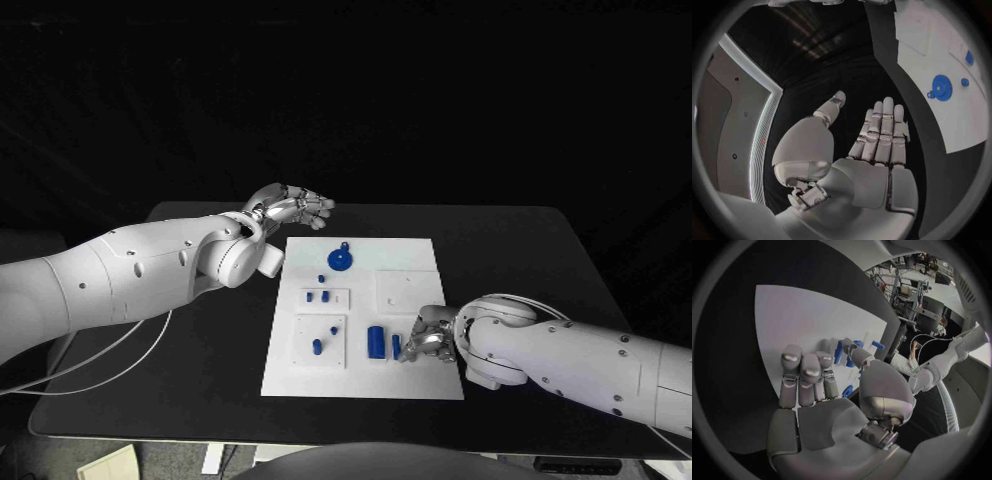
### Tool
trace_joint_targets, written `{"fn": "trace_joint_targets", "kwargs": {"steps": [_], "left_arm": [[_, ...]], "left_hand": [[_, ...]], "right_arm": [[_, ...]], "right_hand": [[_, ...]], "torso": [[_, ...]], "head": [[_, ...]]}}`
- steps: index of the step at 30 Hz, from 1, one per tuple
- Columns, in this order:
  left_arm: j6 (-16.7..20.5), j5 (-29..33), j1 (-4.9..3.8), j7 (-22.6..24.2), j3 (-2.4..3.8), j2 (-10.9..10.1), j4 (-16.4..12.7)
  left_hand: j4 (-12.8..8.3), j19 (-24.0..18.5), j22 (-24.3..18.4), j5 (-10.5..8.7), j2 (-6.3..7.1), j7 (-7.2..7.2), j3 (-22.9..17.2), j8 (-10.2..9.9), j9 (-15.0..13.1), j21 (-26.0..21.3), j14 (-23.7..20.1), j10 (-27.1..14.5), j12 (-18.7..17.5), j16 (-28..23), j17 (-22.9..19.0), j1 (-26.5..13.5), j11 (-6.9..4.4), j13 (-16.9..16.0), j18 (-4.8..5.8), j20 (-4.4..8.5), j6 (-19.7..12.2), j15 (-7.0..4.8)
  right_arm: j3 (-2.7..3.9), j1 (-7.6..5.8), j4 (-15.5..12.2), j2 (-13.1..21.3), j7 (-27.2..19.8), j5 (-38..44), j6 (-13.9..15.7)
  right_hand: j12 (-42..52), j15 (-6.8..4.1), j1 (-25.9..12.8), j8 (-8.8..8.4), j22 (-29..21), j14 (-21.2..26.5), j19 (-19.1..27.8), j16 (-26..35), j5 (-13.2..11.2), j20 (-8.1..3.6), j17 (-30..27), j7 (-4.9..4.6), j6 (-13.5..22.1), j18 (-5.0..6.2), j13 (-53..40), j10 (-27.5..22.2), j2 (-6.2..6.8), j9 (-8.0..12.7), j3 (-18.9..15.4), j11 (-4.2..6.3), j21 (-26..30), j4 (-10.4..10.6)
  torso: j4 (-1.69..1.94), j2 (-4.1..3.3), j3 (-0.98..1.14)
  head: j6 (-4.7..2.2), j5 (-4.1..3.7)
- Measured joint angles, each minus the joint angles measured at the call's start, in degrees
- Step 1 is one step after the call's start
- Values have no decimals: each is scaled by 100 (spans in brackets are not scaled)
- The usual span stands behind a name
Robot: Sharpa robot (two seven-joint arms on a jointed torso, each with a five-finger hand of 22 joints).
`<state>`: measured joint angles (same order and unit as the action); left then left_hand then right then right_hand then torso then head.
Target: Assemble the parts on the task board
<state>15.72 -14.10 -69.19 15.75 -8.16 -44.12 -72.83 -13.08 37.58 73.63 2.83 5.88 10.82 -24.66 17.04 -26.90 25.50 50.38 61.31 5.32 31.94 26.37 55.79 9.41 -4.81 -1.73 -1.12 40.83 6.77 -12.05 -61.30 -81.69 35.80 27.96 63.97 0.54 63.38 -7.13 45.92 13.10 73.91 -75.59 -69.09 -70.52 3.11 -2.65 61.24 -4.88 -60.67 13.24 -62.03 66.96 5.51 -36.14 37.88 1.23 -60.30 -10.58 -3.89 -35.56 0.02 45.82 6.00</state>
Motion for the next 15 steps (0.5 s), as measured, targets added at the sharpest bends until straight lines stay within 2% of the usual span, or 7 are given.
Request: {"fn": "trace_joint_targets", "kwargs": {"steps": [7,11,15], "left_arm": [[0,0,0,-2,0,4,-1],[-1,0,0,-2,0,6,-1],[-1,0,0,-3,0,4,-1]], "left_hand": [[0,0,0,0,0,0,0,19,5,0,0,0,0,0,0,0,0,0,0,0,0,0],[0,0,-1,0,0,0,0,24,5,0,0,0,0,0,0,0,0,0,0,0,0,0],[0,0,4,0,0,0,0,24,5,-23,0,0,0,0,-1,0,0,0,0,0,0,0]], "right_arm": [[3,-3,55,-90,16,20,-36],[8,-8,118,-132,18,21,-71],[11,-10,128,-135,18,22,-90]], "right_hand": [[0,-9,-2,13,10,9,0,-2,0,0,7,2,-2,1,0,0,-15,-9,57,0,0,-41],[0,-9,91,53,21,9,-8,-2,0,9,6,9,-9,2,0,0,-108,-20,134,0,0,-145],[0,-9,124,54,28,9,-8,-3,0,9,6,10,-10,2,-1,0,-141,-19,168,0,0,-249]], "torso": [[-2,-1,0],[-2,0,1],[-2,-1,1]], "head": [[1,1],[1,-7],[1,-10]]}}
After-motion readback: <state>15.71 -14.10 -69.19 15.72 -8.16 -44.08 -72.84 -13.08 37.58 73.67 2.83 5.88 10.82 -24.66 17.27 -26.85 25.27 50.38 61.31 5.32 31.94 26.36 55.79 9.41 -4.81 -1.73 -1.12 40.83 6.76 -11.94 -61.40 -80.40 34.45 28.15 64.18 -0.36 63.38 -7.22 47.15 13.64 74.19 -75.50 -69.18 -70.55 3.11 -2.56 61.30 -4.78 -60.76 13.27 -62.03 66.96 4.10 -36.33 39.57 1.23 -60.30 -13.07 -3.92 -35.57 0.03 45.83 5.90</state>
